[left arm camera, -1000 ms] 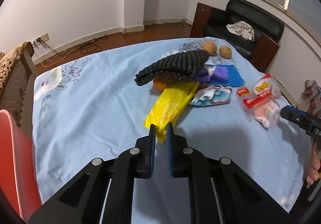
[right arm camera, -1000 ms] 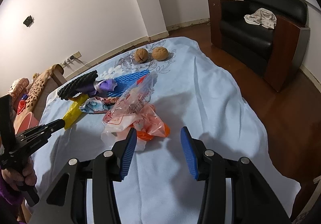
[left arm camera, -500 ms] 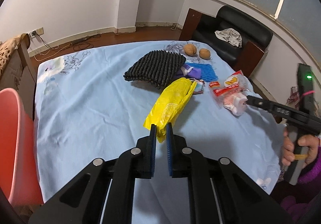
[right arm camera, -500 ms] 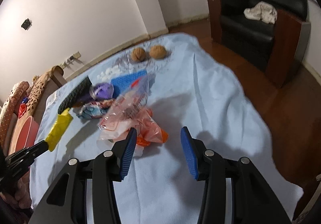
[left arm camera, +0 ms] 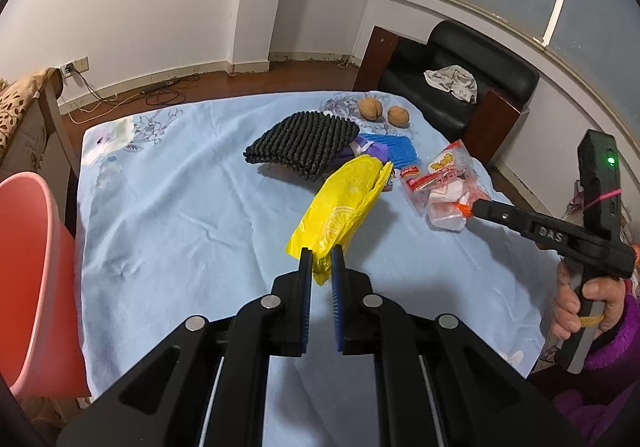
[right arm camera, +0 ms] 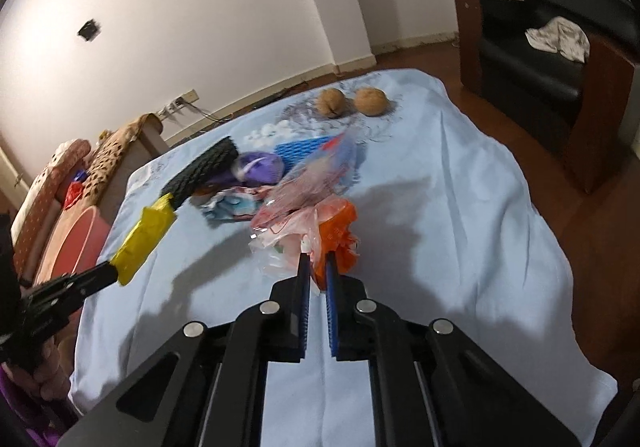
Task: Collect trash
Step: 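Grasp the yellow plastic bag with the left tool while the right tool grasps the clear plastic bag, then carry the yellow and clear bags over the pink bucket with both tools, then open both tools to drop the two bags into the bucket, then move both open tools back over the remaining trash on the sheet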
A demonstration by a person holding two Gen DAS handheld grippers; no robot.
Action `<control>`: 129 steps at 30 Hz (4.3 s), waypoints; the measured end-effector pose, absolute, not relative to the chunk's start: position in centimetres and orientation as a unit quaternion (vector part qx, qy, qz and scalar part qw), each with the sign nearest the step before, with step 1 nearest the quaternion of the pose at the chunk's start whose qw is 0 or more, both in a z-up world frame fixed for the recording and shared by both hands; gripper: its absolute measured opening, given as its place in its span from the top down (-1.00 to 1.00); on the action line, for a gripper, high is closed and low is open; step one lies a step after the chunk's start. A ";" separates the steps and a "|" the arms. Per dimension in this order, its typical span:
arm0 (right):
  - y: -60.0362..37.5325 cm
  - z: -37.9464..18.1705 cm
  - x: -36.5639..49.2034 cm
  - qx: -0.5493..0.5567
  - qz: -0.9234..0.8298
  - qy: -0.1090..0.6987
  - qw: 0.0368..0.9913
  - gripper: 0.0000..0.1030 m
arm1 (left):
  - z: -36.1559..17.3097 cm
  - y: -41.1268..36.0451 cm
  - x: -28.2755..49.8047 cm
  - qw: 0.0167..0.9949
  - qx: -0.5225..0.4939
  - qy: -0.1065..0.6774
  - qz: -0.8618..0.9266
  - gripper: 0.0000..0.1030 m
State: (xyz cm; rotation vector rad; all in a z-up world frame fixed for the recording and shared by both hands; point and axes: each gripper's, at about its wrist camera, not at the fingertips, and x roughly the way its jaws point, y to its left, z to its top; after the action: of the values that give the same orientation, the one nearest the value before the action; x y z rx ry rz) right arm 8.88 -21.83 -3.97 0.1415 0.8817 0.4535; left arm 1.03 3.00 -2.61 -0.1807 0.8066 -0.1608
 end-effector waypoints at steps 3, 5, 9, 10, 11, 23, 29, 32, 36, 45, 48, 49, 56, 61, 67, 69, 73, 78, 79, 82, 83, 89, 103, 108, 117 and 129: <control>-21.7 -2.9 7.8 0.068 0.235 0.412 0.878 0.88 | -2.2 3.2 0.7 0.915 -0.091 0.385 -0.077 0.83; -21.7 -2.2 7.1 0.070 0.247 0.406 0.877 0.88 | -2.0 3.4 0.6 0.917 -0.094 0.381 -0.076 0.83; -20.9 -0.8 6.1 0.070 0.267 0.391 0.878 0.88 | -1.4 3.8 0.1 0.922 -0.102 0.369 -0.068 0.83; -20.5 -0.6 5.9 0.069 0.271 0.389 0.878 0.88 | -1.2 4.1 -0.1 0.923 -0.106 0.365 -0.061 0.83; -20.1 -0.4 5.8 0.066 0.276 0.387 0.877 0.88 | -1.1 4.3 -0.2 0.924 -0.108 0.362 -0.057 0.83; -12.0 1.3 6.2 0.022 0.337 0.373 0.864 0.87 | 0.4 7.5 -2.6 0.935 -0.122 0.333 0.023 0.82; -6.4 2.3 6.0 -0.005 0.382 0.362 0.850 0.87 | 1.5 9.9 -4.8 0.939 -0.124 0.308 0.091 0.82; -3.4 2.4 5.8 -0.018 0.405 0.362 0.839 0.87 | 1.9 11.4 -5.9 0.937 -0.133 0.298 0.123 0.82; 0.5 2.5 5.0 -0.038 0.434 0.360 0.825 0.87 | 2.0 14.0 -7.5 0.930 -0.153 0.291 0.164 0.82; 8.1 2.7 2.7 -0.072 0.482 0.352 0.799 0.87 | 1.4 18.2 -10.5 0.911 -0.177 0.290 0.235 0.82; 10.2 2.5 2.0 -0.085 0.493 0.352 0.791 0.87 | 1.2 19.1 -11.2 0.905 -0.185 0.289 0.252 0.82; 10.8 2.3 1.8 -0.088 0.495 0.352 0.790 0.87 | 1.2 19.4 -11.3 0.903 -0.185 0.289 0.258 0.82; 14.2 1.3 1.2 -0.111 0.504 0.356 0.779 0.87 | 0.4 21.0 -12.0 0.888 -0.192 0.295 0.296 0.82; 15.9 0.4 1.1 -0.122 0.507 0.363 0.772 0.86 | -0.5 22.4 -12.2 0.877 -0.205 0.306 0.309 0.82; 17.4 -0.5 1.1 -0.132 0.511 0.369 0.765 0.86 | -1.2 23.6 -12.3 0.871 -0.212 0.312 0.315 0.82; 17.8 -0.6 1.0 -0.133 0.512 0.371 0.764 0.85 | -1.5 24.0 -12.3 0.868 -0.215 0.315 0.317 0.82; 18.3 -0.8 1.1 -0.131 0.513 0.374 0.761 0.85 | -1.8 24.4 -12.5 0.865 -0.224 0.315 0.321 0.82; 18.5 -1.0 1.3 -0.125 0.511 0.381 0.760 0.55 | -2.0 24.9 -12.6 0.861 -0.227 0.319 0.325 0.79; 18.5 -1.0 1.3 -0.124 0.511 0.381 0.760 0.51 | -2.0 25.0 -12.7 0.860 -0.229 0.319 0.325 0.74; 18.6 -1.0 1.2 -0.123 0.512 0.380 0.761 0.41 | -2.1 25.2 -12.7 0.858 -0.232 0.321 0.326 0.56; 18.5 -0.9 1.2 -0.123 0.512 0.379 0.761 0.35 | -2.1 25.1 -12.8 0.858 -0.234 0.320 0.325 0.47; 17.7 -0.8 1.3 -0.116 0.508 0.379 0.764 0.33 | -1.8 24.8 -12.8 0.860 -0.233 0.318 0.323 0.35; 12.2 -0.5 1.7 -0.082 0.480 0.387 0.783 0.28 | -0.9 21.6 -11.4 0.876 -0.207 0.324 0.292 0.35; 9.2 -0.7 2.3 -0.064 0.462 0.395 0.791 0.25 | -0.8 20.1 -10.3 0.881 -0.203 0.331 0.269 0.35; 2.6 -1.2 3.4 -0.041 0.416 0.401 0.815 0.25 | -1.1 16.4 -7.2 0.895 -0.178 0.349 0.214 0.35; -6.3 -3.0 5.8 -0.012 0.333 0.410 0.849 0.24 | -1.2 10.6 -3.1 0.910 -0.131 0.377 0.111 0.31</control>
State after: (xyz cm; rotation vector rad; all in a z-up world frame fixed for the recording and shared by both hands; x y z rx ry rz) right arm 5.77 -6.32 -3.01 -0.0252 0.8643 0.7015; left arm -3.06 10.64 -1.23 -0.2692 0.7781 0.2281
